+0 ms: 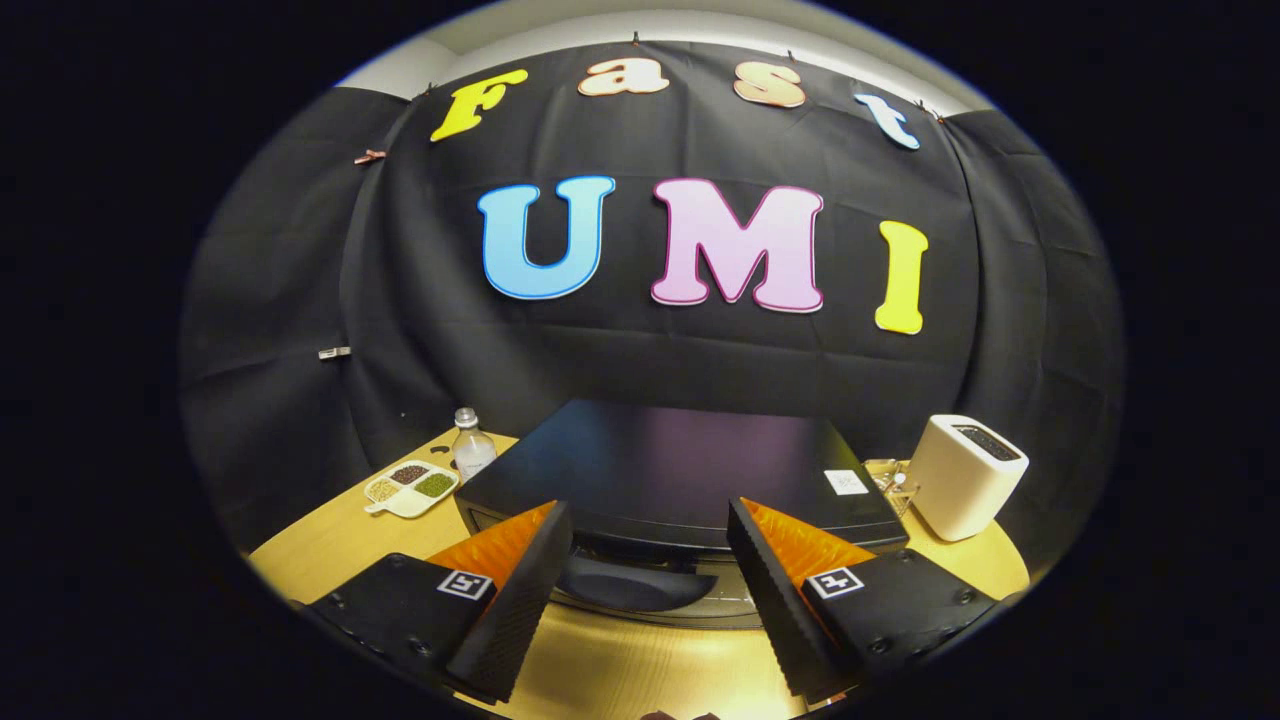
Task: Open the toaster oven, put the food inside, and close the toaster oven door.
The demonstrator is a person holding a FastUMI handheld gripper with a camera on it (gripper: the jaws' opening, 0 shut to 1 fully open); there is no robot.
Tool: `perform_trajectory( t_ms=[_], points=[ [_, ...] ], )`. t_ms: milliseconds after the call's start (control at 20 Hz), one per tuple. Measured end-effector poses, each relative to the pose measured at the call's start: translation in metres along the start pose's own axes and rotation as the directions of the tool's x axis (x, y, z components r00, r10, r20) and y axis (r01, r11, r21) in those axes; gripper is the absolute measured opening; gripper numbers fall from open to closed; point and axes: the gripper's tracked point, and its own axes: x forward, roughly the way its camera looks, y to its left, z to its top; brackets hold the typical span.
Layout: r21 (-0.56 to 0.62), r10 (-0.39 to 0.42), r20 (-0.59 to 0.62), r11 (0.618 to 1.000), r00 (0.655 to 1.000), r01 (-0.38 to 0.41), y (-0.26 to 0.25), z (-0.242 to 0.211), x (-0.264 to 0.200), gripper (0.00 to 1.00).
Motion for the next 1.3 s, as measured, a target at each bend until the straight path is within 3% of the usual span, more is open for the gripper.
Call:
perform_trajectory(
  t_ms=[150, 400, 800, 950, 1300],
  points=[
    [0.003, -0.004, -0.062, 1.0, 0.998, 0.004, 0.004, -0.022, 0.012, 0.98],
    [-0.131, -0.018, -0.032, 0.991, 0.999, 0.013, 0.007, -0.025, 0.016, 0.98],
    [-0.123, -0.005, -0.022, 0.992, 1.0, 0.002, 0.008, -0.028, 0.011, 0.99],
    [0.024, 0.027, -0.085, 0.999, 0.996, -0.025, 0.015, -0.044, 0.006, 0.95],
    [-0.016, 0.06, -0.12, 0.998, 0.991, -0.062, 0.021, -0.057, -0.008, 0.95]
  ],
)
